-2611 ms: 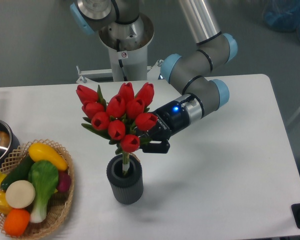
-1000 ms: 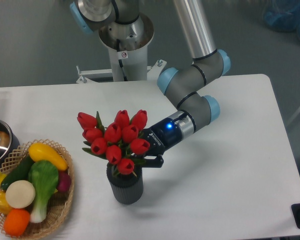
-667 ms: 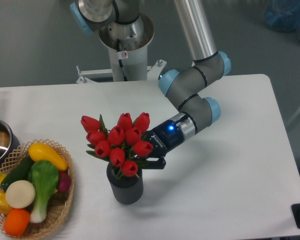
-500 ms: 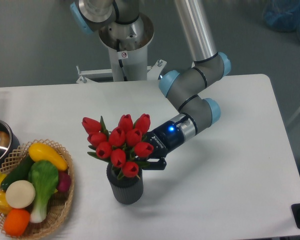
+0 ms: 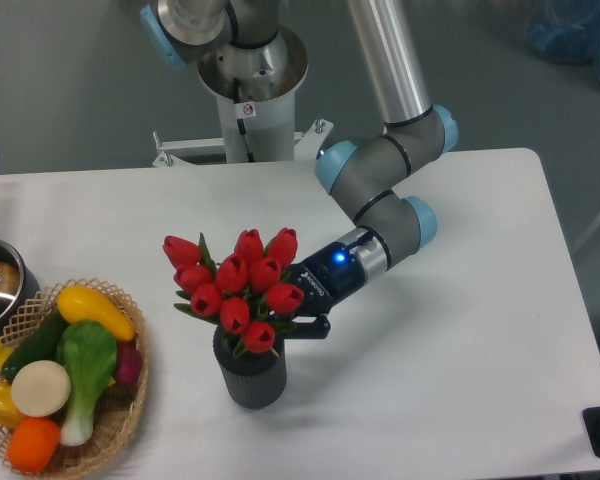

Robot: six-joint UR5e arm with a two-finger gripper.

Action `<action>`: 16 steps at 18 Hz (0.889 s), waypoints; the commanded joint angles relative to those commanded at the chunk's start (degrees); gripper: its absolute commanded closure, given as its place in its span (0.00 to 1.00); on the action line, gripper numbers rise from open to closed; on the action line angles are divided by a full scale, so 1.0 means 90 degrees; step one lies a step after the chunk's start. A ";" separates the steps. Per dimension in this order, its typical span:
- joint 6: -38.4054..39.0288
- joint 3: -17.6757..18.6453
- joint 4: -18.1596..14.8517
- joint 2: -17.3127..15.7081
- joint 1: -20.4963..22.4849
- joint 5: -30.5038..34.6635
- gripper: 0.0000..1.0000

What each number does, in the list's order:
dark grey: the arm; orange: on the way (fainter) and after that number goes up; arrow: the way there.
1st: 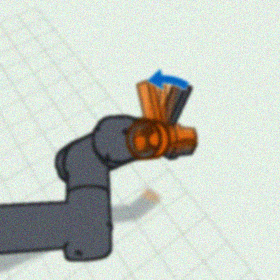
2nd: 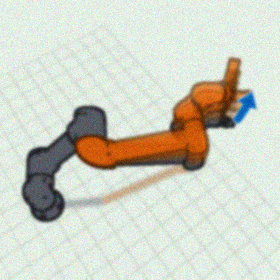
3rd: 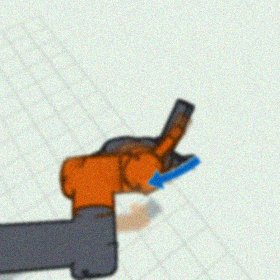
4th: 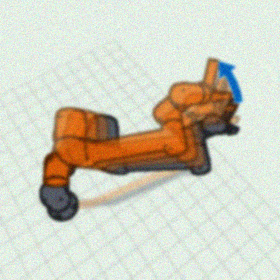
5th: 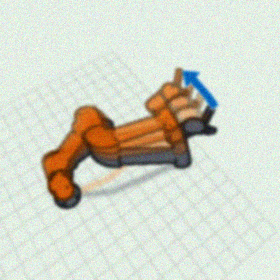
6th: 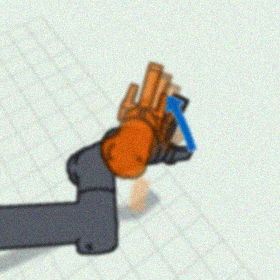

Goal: Insert the flowers into the vase
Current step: 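Hold the bouquet steady in the vase, pressing stems down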

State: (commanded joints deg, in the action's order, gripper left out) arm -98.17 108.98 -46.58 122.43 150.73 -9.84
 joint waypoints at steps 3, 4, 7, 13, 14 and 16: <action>-0.0068 0.0000 0.0000 0.0010 -0.0010 0.0000 0.82; -0.0088 0.0000 0.0000 0.0010 -0.0010 0.0000 0.82; -0.0078 -0.0010 0.0000 0.0010 -0.0010 0.0000 0.81; -0.0088 -0.0020 0.0000 0.0010 -0.0010 0.0000 0.76; -0.0088 -0.0020 0.0000 0.0019 -0.0010 0.0000 0.76; -0.0088 -0.0020 0.0000 0.0020 -0.0010 0.0000 0.74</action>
State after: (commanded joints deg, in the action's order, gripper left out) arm -98.96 108.81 -46.58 122.61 150.64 -9.84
